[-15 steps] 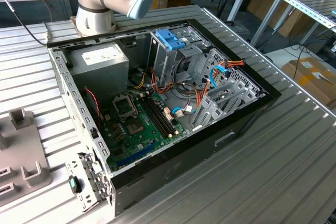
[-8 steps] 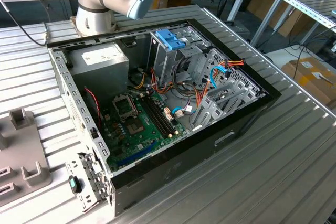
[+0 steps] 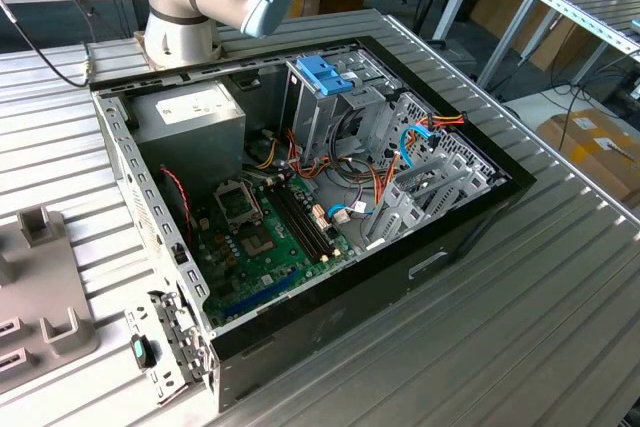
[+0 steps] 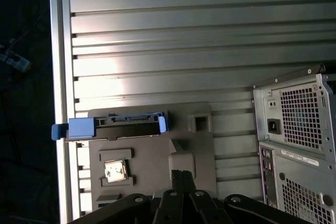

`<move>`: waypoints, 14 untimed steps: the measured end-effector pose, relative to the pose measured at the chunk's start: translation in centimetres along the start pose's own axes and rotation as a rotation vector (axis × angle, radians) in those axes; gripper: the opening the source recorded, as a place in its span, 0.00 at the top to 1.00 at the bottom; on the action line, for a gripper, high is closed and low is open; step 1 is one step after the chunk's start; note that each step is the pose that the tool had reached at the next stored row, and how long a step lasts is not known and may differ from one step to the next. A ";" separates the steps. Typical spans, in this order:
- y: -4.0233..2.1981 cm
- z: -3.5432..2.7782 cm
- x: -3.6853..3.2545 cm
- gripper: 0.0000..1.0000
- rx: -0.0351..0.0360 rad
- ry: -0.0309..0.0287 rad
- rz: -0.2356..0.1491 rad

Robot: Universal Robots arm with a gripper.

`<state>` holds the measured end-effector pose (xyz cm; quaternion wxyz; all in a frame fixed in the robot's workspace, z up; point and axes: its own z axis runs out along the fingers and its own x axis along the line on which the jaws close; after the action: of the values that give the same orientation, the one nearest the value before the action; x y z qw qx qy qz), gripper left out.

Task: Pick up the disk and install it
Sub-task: 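Reach for the disk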

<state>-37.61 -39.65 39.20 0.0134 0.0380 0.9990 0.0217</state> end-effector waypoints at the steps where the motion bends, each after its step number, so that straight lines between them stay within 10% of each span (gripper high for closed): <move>1: 0.00 0.00 0.00 0.89 0.0000 0.0000 0.000; 14: 1.34 0.11 0.16 0.89 0.0000 0.0000 0.000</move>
<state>-37.66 -38.29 39.15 0.0133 0.0380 0.9990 0.0217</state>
